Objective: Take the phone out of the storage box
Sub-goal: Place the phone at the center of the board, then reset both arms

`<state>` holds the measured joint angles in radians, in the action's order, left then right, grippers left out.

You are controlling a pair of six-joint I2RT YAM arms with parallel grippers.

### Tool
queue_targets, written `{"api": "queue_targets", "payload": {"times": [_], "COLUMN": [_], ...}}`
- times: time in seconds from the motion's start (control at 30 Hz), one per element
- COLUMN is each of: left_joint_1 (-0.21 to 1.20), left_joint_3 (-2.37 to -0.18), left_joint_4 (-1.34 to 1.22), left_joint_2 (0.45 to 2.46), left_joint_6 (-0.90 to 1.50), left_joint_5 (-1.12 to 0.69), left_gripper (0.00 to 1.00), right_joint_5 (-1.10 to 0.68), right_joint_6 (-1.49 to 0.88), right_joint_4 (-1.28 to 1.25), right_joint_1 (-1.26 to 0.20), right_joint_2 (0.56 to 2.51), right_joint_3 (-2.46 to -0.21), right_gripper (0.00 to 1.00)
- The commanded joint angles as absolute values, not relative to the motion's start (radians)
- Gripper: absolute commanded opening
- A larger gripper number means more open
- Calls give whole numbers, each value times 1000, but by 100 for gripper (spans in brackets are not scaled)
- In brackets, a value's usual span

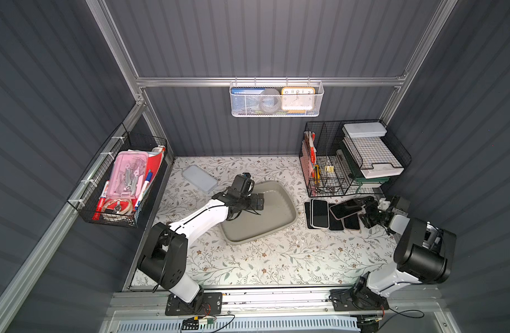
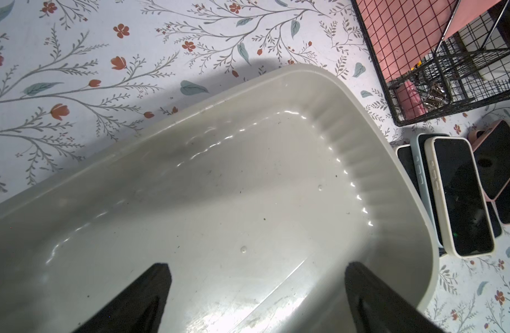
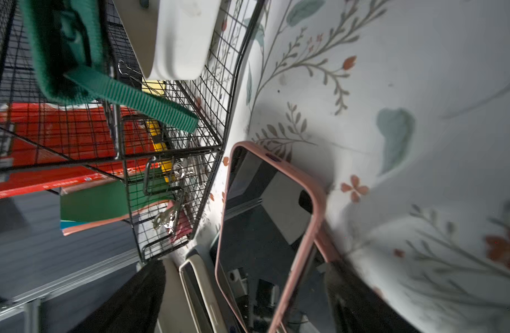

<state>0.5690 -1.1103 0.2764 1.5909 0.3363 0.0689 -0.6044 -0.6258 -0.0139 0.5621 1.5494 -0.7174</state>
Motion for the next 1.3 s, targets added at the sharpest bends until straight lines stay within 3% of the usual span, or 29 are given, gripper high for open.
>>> {"api": "queue_targets", "payload": {"times": [0.0, 0.13, 0.3, 0.47, 0.63, 0.97, 1.27], "left_joint_1": [569, 568, 569, 562, 542, 255, 174], "left_joint_3": [-1137, -1138, -1118, -1026, -807, -618, -575], "left_joint_4": [298, 280, 216, 66, -278, -545, -809], "left_joint_2": [1557, 1544, 1490, 1384, 1272, 1347, 1503], "left_joint_6": [325, 321, 289, 245, 54, 104, 33], "left_joint_5": [82, 125, 255, 505, 649, 629, 533], "left_gripper": [99, 99, 99, 99, 99, 99, 99], "right_joint_5": [-444, -335, -122, -80, -124, -182, -181], "right_joint_6": [-521, -463, -338, -213, -122, -6, -12], "right_joint_4": [180, 259, 300, 137, -104, -302, -380], "right_joint_1": [564, 544, 385, 236, 164, 108, 107], "right_joint_2": [1477, 1361, 1167, 1063, 1017, 1075, 1125], "right_joint_3": [-748, -740, -733, -664, -546, -467, -439], "right_gripper": [95, 99, 99, 99, 99, 99, 99]}}
